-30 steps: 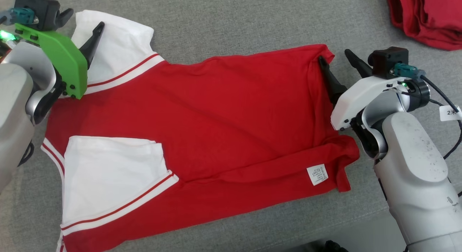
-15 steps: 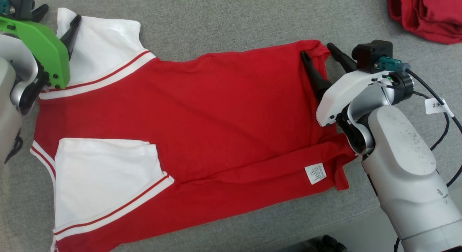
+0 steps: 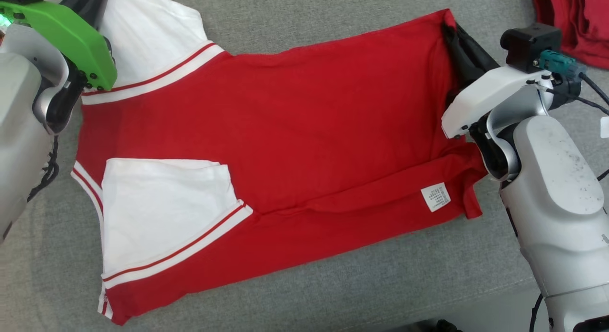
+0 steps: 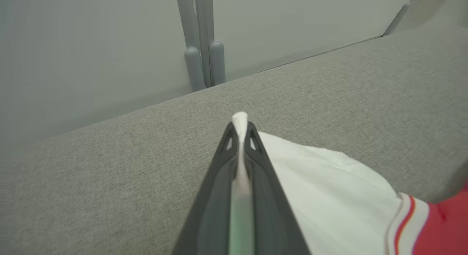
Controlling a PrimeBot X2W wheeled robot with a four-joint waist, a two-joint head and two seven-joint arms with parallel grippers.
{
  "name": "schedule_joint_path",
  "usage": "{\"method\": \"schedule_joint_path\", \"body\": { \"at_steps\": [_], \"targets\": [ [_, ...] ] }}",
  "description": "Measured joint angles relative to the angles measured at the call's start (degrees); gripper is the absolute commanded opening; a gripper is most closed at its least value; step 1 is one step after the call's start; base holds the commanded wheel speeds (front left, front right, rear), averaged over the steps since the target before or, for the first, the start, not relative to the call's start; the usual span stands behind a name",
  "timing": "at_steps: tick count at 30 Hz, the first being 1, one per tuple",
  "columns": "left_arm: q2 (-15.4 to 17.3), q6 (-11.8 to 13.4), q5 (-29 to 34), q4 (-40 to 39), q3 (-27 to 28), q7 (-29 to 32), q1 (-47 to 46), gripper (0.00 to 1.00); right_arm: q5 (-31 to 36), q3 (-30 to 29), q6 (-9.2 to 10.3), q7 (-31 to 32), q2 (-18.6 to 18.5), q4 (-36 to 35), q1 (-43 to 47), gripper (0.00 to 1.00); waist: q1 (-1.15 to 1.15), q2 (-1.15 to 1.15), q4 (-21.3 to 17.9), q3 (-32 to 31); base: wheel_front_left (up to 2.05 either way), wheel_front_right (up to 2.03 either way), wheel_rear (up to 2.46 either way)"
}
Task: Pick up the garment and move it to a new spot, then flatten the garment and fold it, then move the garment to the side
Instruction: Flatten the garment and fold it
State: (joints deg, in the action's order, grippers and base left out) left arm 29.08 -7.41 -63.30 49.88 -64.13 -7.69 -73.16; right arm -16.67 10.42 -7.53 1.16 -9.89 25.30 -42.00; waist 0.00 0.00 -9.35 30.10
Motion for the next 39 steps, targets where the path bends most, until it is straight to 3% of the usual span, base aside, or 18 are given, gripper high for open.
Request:
{"method": "schedule_joint_path", "body": {
  "at_steps": [8,13,19,26,34,39],
  "targets": [
    [-0.6,0.0,-0.5,-7.4,-1.2,-6.4,2.3,0.00,0.6,-0.6,0.00,-2.2,-1.1,1.1,2.9,0.00,0.00,0.00,3.3,-2.6,0.00,0.00,0.00],
    [0.6,0.2,0.1,-15.1,3.4,-7.3,8.5,0.00,0.3,-1.7,0.01,-3.6,-2.9,0.5,7.4,0.00,0.00,0.00,5.2,-4.5,0.00,0.00,0.00],
    [1.6,4.1,6.2,-29.3,13.5,-7.3,21.2,0.00,0.8,-4.4,0.00,-6.2,-4.3,-1.3,12.0,0.00,0.00,0.00,7.7,-6.6,0.00,0.00,0.00],
    [1.1,8.0,11.1,-43.2,19.4,-7.3,36.3,0.00,1.6,-6.4,0.00,-8.9,-4.2,-3.0,16.6,0.00,0.00,0.00,9.6,-8.8,0.00,0.00,0.00],
    [0.2,11.3,13.2,-48.5,22.3,-7.3,50.3,0.00,1.7,-9.0,0.01,-12.5,-4.3,-4.2,22.5,0.00,0.00,0.00,11.0,-11.1,0.00,0.00,0.00],
    [-1.2,11.5,13.9,-49.0,23.8,-7.3,57.5,0.00,0.8,-10.1,0.01,-13.9,-3.6,-5.2,26.7,0.00,0.00,0.00,11.1,-12.3,0.00,0.00,0.00]
  ]
}}
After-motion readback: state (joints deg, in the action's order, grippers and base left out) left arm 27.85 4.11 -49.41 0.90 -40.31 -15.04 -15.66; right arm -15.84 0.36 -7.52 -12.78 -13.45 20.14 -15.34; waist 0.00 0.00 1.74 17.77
